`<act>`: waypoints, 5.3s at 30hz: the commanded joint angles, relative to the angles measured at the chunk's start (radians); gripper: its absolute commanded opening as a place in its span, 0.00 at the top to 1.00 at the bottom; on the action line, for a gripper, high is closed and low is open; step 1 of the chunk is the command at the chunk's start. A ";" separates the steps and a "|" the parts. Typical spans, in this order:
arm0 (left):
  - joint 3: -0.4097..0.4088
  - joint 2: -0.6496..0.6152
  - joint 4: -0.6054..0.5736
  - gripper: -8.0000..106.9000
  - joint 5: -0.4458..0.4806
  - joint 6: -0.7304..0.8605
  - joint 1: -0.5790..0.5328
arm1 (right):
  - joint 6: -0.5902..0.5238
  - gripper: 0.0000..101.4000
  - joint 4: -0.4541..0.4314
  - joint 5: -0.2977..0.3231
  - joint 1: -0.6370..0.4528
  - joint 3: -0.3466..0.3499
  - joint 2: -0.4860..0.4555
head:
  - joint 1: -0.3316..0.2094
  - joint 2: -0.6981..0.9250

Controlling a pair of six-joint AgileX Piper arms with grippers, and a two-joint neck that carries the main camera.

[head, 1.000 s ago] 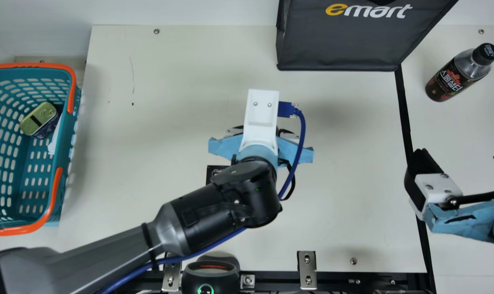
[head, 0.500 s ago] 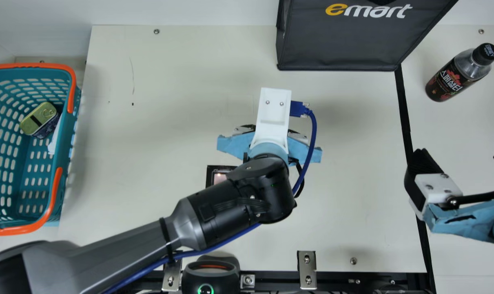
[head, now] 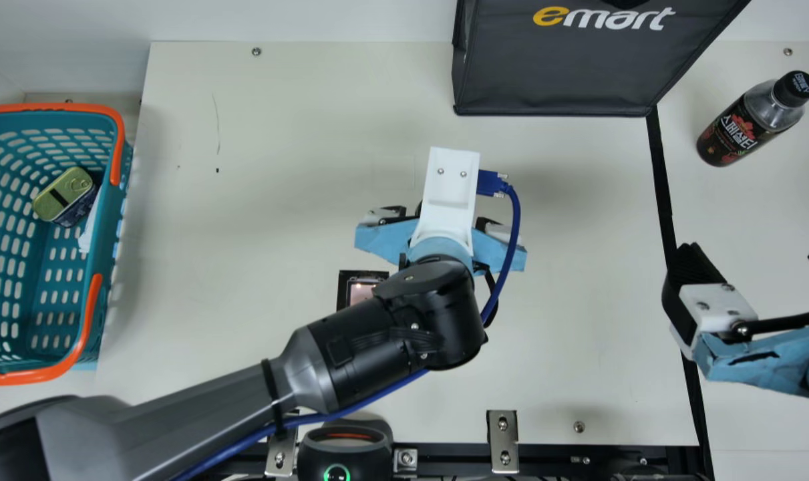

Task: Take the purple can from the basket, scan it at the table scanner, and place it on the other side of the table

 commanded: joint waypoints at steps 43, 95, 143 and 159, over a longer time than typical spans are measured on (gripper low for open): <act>0.684 -1.001 -0.273 0.15 -0.435 0.417 0.414 | 0.000 0.06 0.000 0.000 0.000 0.000 0.000 | -0.029 0.002; 0.643 -1.325 -0.354 0.15 -0.049 0.992 0.866 | -0.006 0.06 0.013 0.006 0.030 0.003 0.012 | -0.029 0.002; 0.643 -1.325 -0.354 0.15 -0.049 0.992 0.866 | 0.036 0.06 0.083 -0.152 0.598 0.064 0.344 | -0.029 0.002; 0.643 -1.325 -0.356 0.15 -0.049 0.992 0.866 | 0.276 0.06 -0.084 -0.269 0.723 0.077 0.451 | -0.029 0.002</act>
